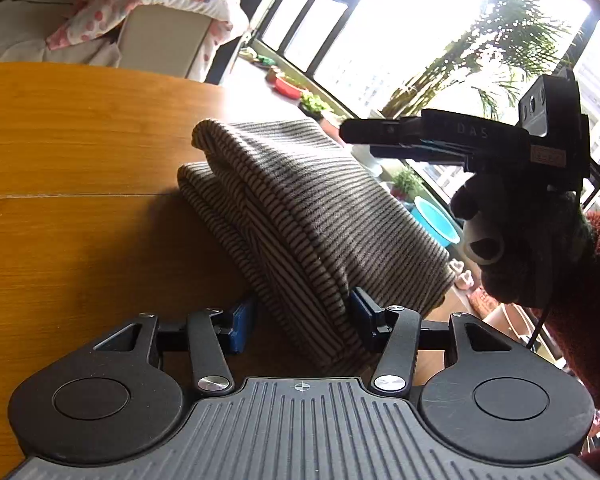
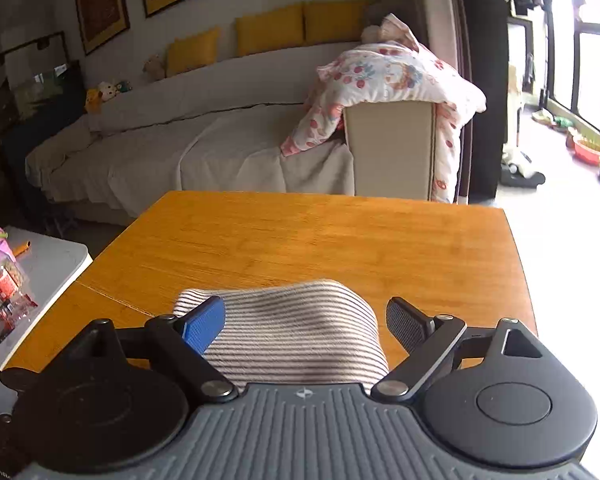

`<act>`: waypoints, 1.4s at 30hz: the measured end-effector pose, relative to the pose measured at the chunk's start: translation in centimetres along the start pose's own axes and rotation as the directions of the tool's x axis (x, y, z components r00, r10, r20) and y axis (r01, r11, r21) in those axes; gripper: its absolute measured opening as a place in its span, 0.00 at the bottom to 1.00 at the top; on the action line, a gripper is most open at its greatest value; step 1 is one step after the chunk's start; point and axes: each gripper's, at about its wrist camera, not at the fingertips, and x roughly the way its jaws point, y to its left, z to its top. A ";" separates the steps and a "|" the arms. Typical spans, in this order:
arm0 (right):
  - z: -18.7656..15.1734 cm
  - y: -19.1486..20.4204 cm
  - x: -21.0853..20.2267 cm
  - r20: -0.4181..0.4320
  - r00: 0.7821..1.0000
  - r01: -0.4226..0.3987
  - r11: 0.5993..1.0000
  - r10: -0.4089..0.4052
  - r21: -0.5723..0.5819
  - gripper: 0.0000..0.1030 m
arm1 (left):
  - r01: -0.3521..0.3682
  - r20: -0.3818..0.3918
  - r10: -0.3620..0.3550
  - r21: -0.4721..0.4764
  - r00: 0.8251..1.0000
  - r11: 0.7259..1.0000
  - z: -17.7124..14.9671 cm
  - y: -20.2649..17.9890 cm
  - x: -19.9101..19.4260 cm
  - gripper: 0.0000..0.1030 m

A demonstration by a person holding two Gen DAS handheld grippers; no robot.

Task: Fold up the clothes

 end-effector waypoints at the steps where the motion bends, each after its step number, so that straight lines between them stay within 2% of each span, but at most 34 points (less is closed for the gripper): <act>1: -0.5 0.0 -0.3 0.001 1.000 -0.005 1.000 0.005 0.011 0.87 | -0.002 -0.001 0.002 0.000 1.000 1.000 0.0 0.0 0.0 0.56; 6: -2.8 -0.3 -1.6 0.009 1.000 -0.031 0.997 0.030 0.064 0.87 | -0.011 -0.005 0.011 0.001 1.000 1.000 0.1 0.2 0.0 0.59; 7: -3.3 -0.3 -1.9 0.011 0.999 -0.036 0.997 0.035 0.075 0.84 | -0.013 -0.005 0.013 0.001 1.000 1.000 0.2 0.2 0.0 0.60; 8: -3.8 -0.4 -2.2 0.013 0.999 -0.041 0.996 0.040 0.085 0.72 | -0.015 -0.006 0.015 0.001 1.000 1.000 0.2 0.3 0.0 0.61; 9: -4.2 -0.4 -2.5 0.015 0.999 -0.046 0.994 0.045 0.096 0.65 | -0.017 -0.007 0.017 0.001 1.000 1.000 0.2 0.3 0.0 0.61; 11: -5.2 -0.5 -3.0 0.019 0.998 -0.056 0.992 0.055 0.117 0.63 | -0.026 -0.004 0.026 -0.002 1.000 1.000 0.3 0.5 -0.2 0.62; 14: -6.6 -0.6 -3.8 0.025 0.997 -0.072 0.986 0.069 0.149 0.62 | -0.047 0.014 0.047 -0.026 0.999 0.999 0.9 1.4 -1.1 0.62; 17: -8.0 -0.4 -3.6 0.011 0.999 -0.042 0.988 0.041 0.150 0.63 | 0.016 0.023 -0.014 -0.059 1.000 0.998 1.4 1.7 -2.3 0.60; 21: -9.7 -0.7 -3.2 0.034 0.999 -0.023 0.984 0.017 0.179 0.64 | 0.074 0.027 -0.074 -0.005 0.997 0.997 1.3 -0.4 -3.2 0.60; 23: -9.8 -0.7 -3.2 0.041 0.999 -0.016 0.984 0.009 0.177 0.68 | 0.094 0.020 -0.094 0.034 0.995 0.995 0.9 -1.7 -3.3 0.56; 26: -9.9 -0.7 -3.2 0.051 0.999 -0.010 0.984 0.001 0.177 0.71 | 0.051 0.029 -0.055 0.119 0.998 0.992 0.4 -3.7 -3.3 0.55; 29: -10.0 -0.7 -3.4 0.059 0.998 -0.011 0.983 0.001 0.184 0.72 | -0.016 0.016 0.014 0.148 1.000 0.989 0.2 -4.2 -2.4 0.58; 31: -10.0 -0.7 -3.6 0.064 0.998 -0.012 0.982 0.000 0.189 0.72 | -0.010 0.001 0.010 0.125 1.000 0.992 0.3 -3.8 -1.7 0.54; 33: -10.1 -0.7 -3.7 0.070 0.998 -0.013 0.981 0.000 0.194 0.73 | -0.004 0.020 0.002 0.123 1.000 0.992 0.5 -3.8 -1.6 0.29; 34: -10.0 -0.7 -3.8 0.074 0.997 -0.013 0.980 -0.002 0.196 0.73 | -0.001 0.038 -0.004 0.122 0.999 0.993 0.8 -3.8 -1.8 0.14; 36: -9.9 -0.8 -4.3 0.089 0.996 -0.012 0.980 -0.006 0.197 0.73 | 0.017 0.094 -0.028 0.120 0.995 0.993 1.5 -3.8 -2.8 0.11; 37: -9.9 -0.7 -4.4 0.095 0.995 -0.015 0.981 -0.003 0.194 0.73 | 0.004 0.111 -0.018 0.131 0.994 0.991 1.9 -3.7 -3.2 0.11; 39: -9.8 -0.5 -4.7 0.105 0.994 -0.022 0.982 0.002 0.187 0.75 | -0.053 0.110 0.038 0.137 0.993 0.989 1.9 -3.2 -3.0 0.11; 42: -9.9 -0.2 -4.8 0.109 0.994 -0.024 0.985 0.005 0.174 0.77 | -0.131 0.064 0.123 0.141 0.990 0.981 0.3 -1.8 -2.3 0.11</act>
